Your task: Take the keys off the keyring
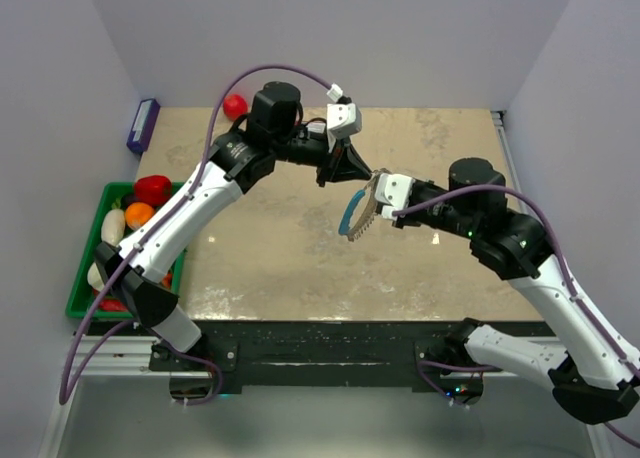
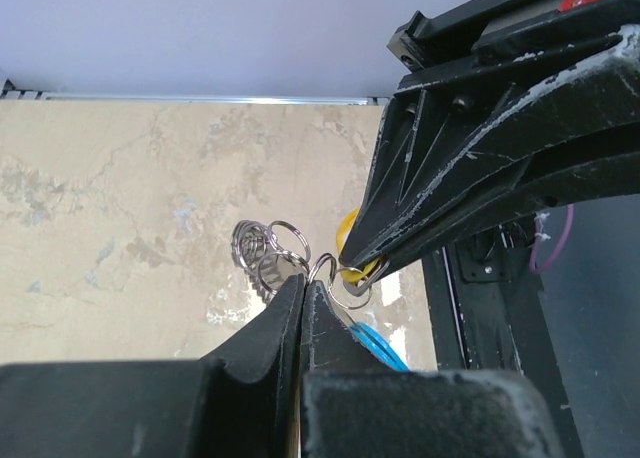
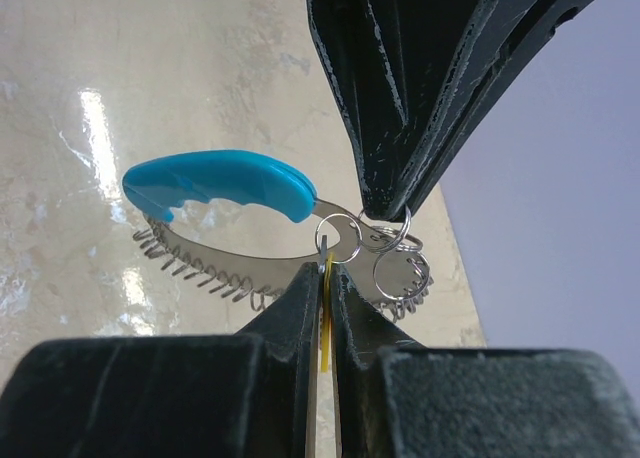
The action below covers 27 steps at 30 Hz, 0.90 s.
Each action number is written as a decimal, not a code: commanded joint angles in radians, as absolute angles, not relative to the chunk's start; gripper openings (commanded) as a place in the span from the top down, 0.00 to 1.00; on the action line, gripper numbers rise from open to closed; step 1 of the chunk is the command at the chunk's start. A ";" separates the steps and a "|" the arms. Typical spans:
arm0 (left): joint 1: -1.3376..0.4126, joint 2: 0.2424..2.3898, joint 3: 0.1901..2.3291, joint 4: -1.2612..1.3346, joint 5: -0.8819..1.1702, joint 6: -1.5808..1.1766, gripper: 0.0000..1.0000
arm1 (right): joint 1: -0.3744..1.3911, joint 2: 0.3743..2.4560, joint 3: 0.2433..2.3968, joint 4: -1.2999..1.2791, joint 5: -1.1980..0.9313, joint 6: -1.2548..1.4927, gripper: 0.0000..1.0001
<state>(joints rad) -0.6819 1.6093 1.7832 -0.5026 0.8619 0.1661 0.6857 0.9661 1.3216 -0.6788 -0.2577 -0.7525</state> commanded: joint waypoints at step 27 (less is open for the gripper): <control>-0.666 1.560 1.805 -0.356 0.554 0.071 1.00 | 0.649 1.020 1.184 -0.572 -0.511 -0.601 1.00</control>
